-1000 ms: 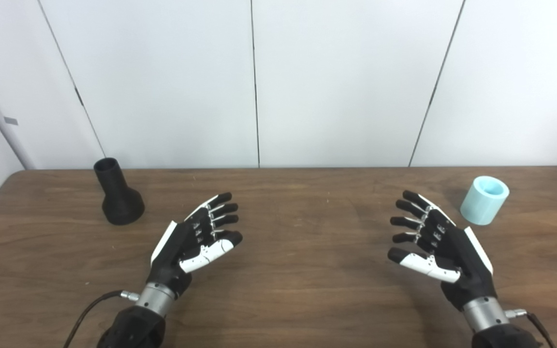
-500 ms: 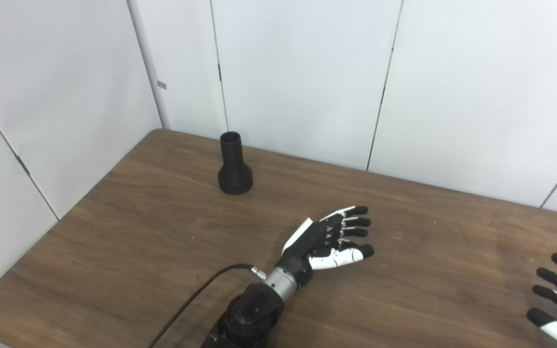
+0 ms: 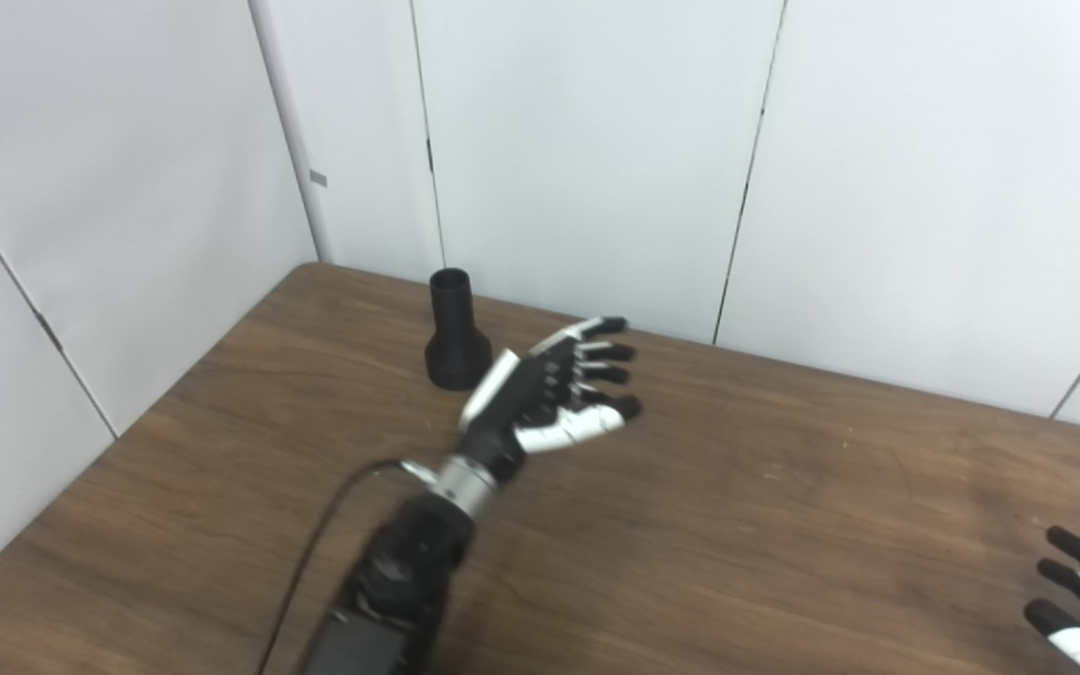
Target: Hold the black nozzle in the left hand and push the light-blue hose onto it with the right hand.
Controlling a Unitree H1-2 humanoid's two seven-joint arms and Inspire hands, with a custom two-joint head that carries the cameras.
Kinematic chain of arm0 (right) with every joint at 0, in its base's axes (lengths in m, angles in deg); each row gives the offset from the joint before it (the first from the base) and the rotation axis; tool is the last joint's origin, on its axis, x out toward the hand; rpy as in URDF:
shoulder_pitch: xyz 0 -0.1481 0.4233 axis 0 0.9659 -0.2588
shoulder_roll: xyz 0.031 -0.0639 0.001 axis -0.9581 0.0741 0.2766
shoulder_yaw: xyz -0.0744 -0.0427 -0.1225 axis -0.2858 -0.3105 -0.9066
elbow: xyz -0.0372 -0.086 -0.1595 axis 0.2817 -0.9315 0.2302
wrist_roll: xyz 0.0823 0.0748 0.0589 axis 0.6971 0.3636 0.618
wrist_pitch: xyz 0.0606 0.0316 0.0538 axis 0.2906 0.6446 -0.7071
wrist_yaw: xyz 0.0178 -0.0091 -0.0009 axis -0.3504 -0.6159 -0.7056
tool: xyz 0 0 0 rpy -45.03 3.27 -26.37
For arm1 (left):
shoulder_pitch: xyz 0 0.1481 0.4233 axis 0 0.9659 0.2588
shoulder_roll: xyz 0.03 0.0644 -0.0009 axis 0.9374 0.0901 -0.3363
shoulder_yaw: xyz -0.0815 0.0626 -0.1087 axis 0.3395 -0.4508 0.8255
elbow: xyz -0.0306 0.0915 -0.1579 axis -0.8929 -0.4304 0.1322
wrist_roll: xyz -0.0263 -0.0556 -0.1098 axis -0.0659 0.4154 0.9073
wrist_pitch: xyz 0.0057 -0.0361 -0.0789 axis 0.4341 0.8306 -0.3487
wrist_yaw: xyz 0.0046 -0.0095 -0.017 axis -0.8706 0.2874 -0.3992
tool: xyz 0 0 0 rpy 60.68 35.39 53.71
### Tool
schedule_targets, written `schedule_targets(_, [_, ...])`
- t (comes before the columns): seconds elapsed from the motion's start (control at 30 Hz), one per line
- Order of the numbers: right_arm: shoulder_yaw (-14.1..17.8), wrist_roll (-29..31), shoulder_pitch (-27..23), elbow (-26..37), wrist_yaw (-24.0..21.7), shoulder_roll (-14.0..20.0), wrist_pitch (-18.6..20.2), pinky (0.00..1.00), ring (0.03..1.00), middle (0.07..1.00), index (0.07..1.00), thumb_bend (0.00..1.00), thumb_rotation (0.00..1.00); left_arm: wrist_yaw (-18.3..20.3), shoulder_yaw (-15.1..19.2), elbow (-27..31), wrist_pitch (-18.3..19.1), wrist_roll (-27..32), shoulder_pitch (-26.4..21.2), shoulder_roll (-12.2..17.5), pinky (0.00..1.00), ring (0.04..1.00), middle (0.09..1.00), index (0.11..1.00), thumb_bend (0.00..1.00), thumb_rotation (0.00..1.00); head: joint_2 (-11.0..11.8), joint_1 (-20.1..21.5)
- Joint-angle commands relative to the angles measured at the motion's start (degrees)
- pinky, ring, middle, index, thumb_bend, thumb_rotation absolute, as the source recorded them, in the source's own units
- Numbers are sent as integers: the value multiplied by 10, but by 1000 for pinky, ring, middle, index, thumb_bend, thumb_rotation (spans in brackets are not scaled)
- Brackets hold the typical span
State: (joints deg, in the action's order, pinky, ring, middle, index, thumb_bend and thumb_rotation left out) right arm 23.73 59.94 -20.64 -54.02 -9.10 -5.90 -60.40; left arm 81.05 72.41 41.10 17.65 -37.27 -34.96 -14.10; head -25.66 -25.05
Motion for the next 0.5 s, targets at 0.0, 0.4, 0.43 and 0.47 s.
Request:
schedule_targets(0.0, [8,12,-22,9,-6,7,-29,769,862,947,964,536,139,1,10,34,6,-11,-45,34,560,698,730,745,660,266,-1,0])
schedule_targets(0.4, [6,0,-28,-11,-8,11,-38,809,873,951,970,515,105,-5,56,76,71,-21,-107,127,584,709,718,733,652,222,1,-5])
schedule_targets(0.43, [7,1,-28,-10,-8,11,-38,809,873,951,970,514,105,-12,62,72,66,-38,-116,144,587,709,718,734,652,221,2,-4])
schedule_targets(0.47, [7,1,-28,-10,-8,11,-39,809,876,954,972,510,102,-17,67,69,61,-51,-122,156,603,731,735,732,642,197,2,-4])
